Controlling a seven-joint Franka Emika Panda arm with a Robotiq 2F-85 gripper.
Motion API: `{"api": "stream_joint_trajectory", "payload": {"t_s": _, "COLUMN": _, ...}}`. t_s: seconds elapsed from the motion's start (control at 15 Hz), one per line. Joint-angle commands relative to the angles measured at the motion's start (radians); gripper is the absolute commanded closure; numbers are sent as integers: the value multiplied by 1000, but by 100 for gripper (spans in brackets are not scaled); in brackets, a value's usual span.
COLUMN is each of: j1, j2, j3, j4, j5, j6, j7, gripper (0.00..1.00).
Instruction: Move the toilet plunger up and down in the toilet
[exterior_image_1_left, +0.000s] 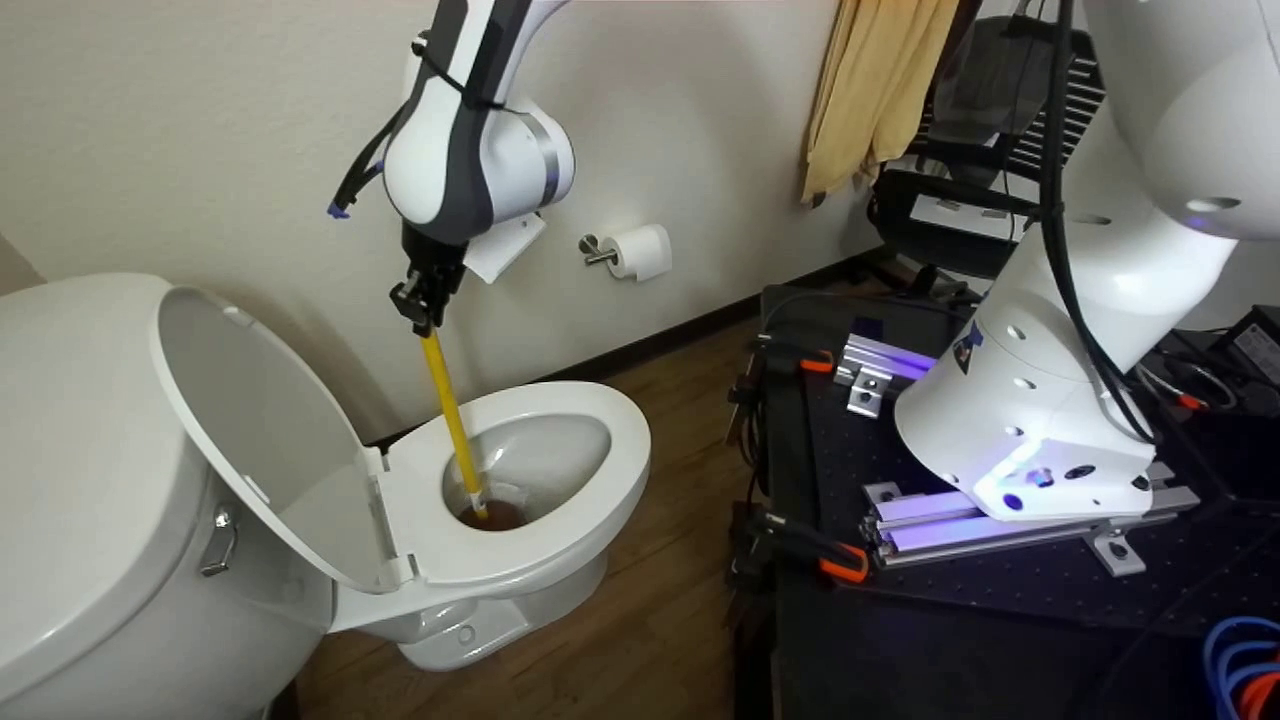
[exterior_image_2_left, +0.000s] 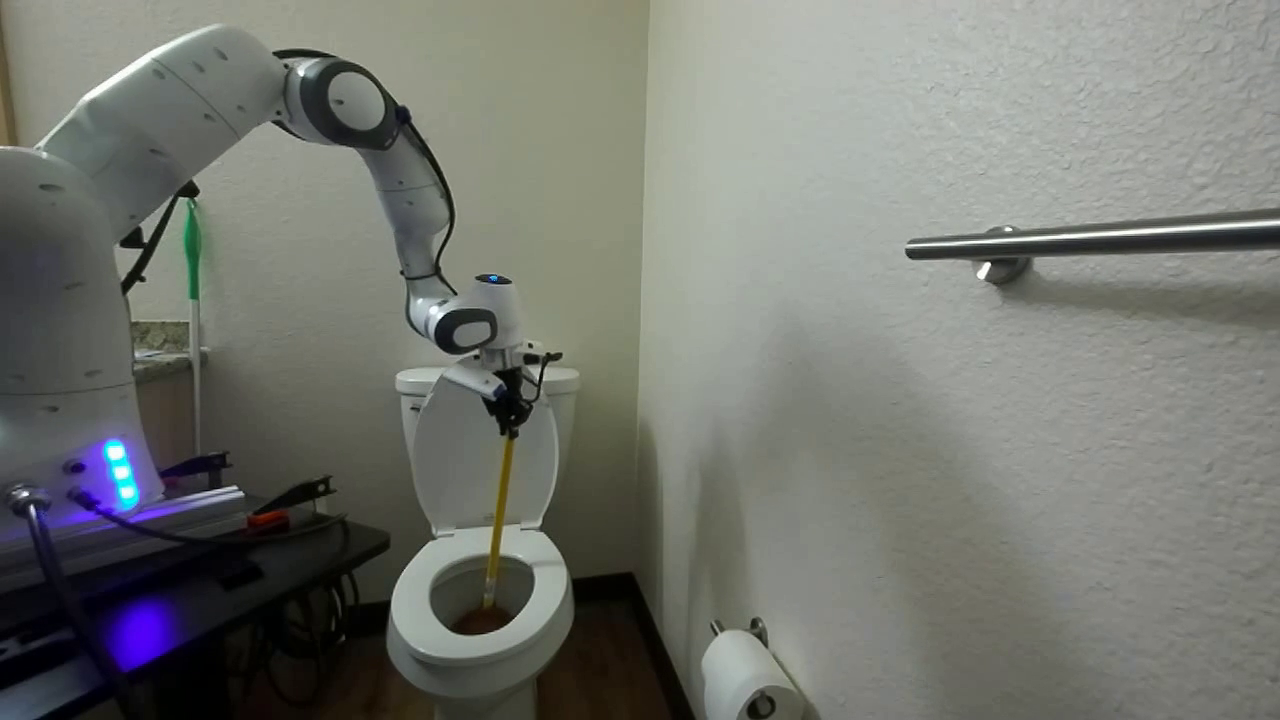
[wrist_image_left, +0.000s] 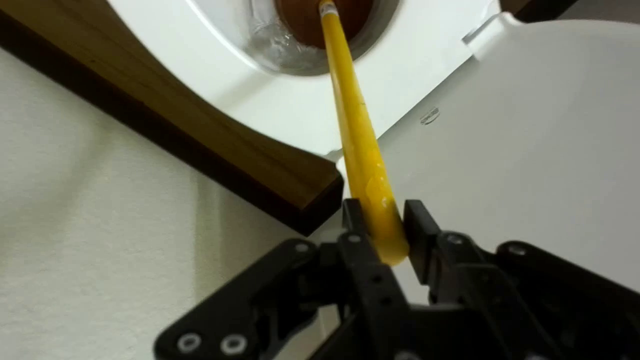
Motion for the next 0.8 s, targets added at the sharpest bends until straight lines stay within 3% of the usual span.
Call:
{"api": "stream_joint_trajectory", "payload": {"t_s": 0.0, "j1": -153, "j2": -93, "j3": 135, "j4": -31, "j5": 74, "j6": -243, "j7": -42, "gripper": 94}}
{"api": "stream_joint_trajectory", "payload": {"t_s": 0.13, "j1": -177, "j2": -151, "j3": 137, "j4": -47, "j5": 141, "j6": -322, "j7": -70, "gripper": 94}}
{"api": "stream_joint_trajectory", "payload": {"t_s": 0.33, "j1": -190, "j2": -241, "j3": 132, "j4": -85, "j5": 248, "j6": -342, "j7": -142, "gripper": 94}}
{"api": "stream_joint_trajectory", "payload": {"t_s": 0.47, "j1": -166, "j2": -287, "j3": 111, "j4": -111, "j5": 293, "j6": -341, "j7": -177, "gripper": 94}}
{"api": "stream_joint_trajectory", "payload": {"t_s": 0.73, "j1": -51, "j2": -297, "j3": 8, "j4": -179, "j5": 246, "j6": -290, "j7": -157, "gripper": 94}}
